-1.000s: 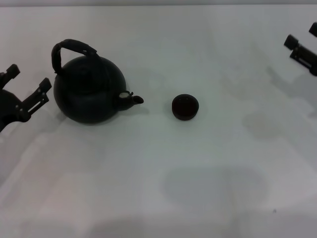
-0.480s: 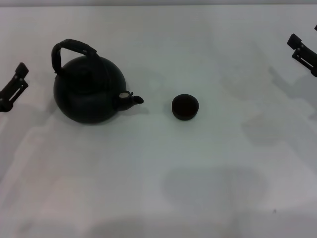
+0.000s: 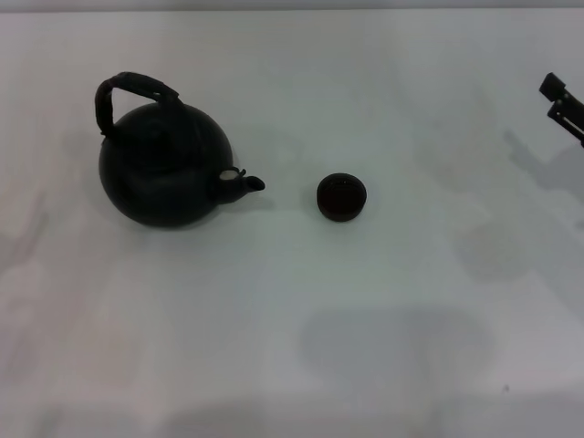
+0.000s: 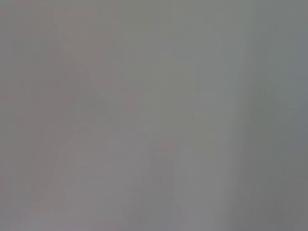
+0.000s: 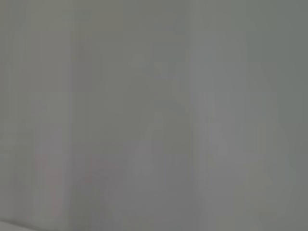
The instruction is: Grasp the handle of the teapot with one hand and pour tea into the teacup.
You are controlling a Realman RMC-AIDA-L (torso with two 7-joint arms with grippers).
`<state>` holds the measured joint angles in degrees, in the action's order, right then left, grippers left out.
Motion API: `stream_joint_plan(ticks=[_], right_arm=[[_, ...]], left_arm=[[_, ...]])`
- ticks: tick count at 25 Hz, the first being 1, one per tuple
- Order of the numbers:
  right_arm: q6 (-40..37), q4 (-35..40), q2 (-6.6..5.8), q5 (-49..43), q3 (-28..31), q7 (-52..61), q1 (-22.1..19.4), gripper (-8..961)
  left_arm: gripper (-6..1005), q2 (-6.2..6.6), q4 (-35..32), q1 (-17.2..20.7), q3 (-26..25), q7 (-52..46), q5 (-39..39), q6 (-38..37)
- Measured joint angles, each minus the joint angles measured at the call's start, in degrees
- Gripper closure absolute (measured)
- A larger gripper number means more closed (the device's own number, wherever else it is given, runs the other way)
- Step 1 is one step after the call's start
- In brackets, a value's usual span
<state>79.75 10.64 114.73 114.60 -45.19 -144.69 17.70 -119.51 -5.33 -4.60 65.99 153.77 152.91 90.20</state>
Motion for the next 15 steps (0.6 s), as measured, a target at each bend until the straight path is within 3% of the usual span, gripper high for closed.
stream_joint_plan(ticks=[7, 15], right_arm=[[0.0, -0.3, -0.03, 0.6, 0.0, 0.1, -0.2, 105], [1.1, -1.8, -0.03, 1.8, 0.1, 0.0, -0.7, 106]], left_arm=[[158, 0.41, 0.4, 2.2, 0.0, -0.1, 4.7, 0.5], [159, 0.49, 0.5, -0.4, 0.0, 0.1, 6.4, -4.0]])
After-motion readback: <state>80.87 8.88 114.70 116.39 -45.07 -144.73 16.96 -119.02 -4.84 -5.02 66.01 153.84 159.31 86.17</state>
